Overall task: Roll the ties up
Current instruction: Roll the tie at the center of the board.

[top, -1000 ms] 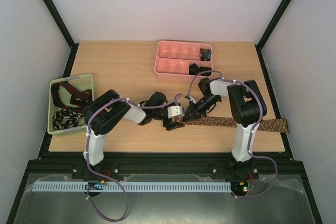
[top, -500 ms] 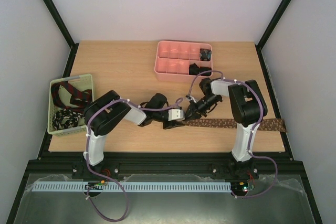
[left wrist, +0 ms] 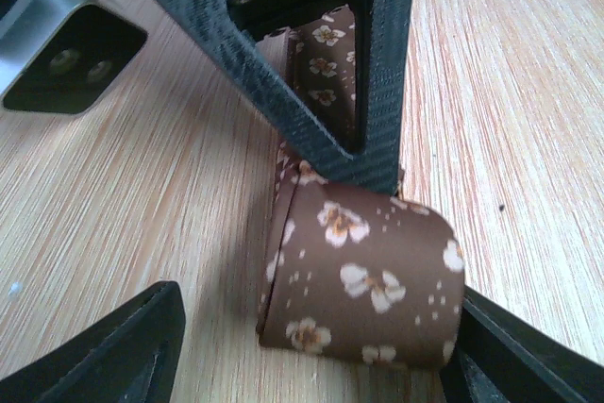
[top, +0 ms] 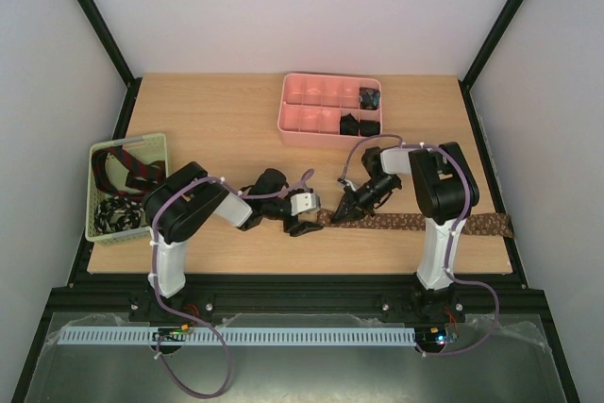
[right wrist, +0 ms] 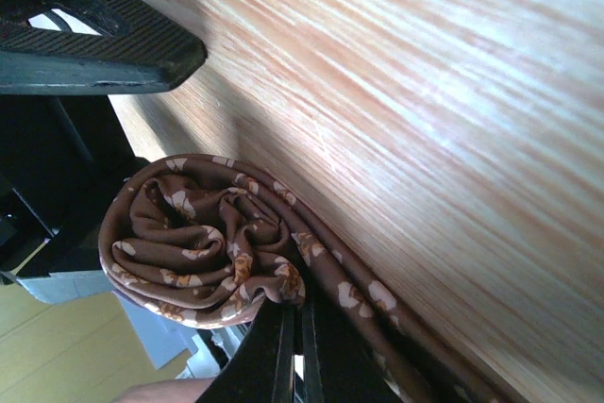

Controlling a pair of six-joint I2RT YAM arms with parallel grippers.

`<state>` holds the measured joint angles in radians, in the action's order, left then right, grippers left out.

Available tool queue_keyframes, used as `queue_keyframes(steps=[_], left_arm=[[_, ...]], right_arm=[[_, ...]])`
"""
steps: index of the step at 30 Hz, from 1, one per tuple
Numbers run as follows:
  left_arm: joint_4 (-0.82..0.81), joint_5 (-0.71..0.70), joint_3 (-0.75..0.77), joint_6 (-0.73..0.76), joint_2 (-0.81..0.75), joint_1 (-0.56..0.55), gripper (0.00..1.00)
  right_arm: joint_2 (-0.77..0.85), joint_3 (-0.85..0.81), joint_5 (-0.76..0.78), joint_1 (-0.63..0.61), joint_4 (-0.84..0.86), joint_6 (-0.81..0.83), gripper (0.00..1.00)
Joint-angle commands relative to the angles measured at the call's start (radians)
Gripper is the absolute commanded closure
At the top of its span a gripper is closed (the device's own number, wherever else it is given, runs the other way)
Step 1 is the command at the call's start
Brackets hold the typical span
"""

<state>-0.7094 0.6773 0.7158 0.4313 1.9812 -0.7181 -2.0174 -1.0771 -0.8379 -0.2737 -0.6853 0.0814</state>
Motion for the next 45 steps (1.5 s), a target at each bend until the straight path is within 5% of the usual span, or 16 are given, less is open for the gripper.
queue_keyframes(steps=[1, 7, 13, 22, 27, 35, 41, 45], left_arm=[[-0.03, 0.002, -0.048, -0.05, 0.021, -0.003, 0.28], [-0.034, -0.008, -0.005, 0.032, 0.041, -0.039, 0.33], [0.071, -0.094, 0.01, 0.095, 0.027, -0.069, 0.58], [0.321, -0.215, 0.02, 0.044, -0.043, -0.068, 0.7], [0.382, -0.246, 0.066, 0.001, -0.024, -0.072, 0.7], [0.407, -0.252, 0.088, -0.011, -0.005, -0.079, 0.7], [0.406, -0.256, 0.072, -0.008, -0.012, -0.079, 0.69], [0.401, -0.237, 0.099, -0.036, -0.012, -0.068, 0.5]], right_arm=[[-0.083, 0.018, 0.162, -0.003, 0.02, -0.005, 0.99], [-0.122, -0.024, 0.131, -0.003, -0.015, 0.013, 0.98], [-0.114, -0.062, 0.141, -0.004, -0.028, 0.023, 0.98], [0.13, -0.09, 0.136, 0.004, -0.072, 0.012, 0.59], [0.153, -0.088, 0.005, -0.029, -0.128, -0.006, 0.53], [0.074, -0.066, 0.051, -0.08, -0.045, -0.061, 0.57], [0.058, -0.066, 0.165, -0.076, -0.022, -0.07, 0.98], [0.053, -0.04, 0.138, -0.047, -0.045, -0.043, 0.99]])
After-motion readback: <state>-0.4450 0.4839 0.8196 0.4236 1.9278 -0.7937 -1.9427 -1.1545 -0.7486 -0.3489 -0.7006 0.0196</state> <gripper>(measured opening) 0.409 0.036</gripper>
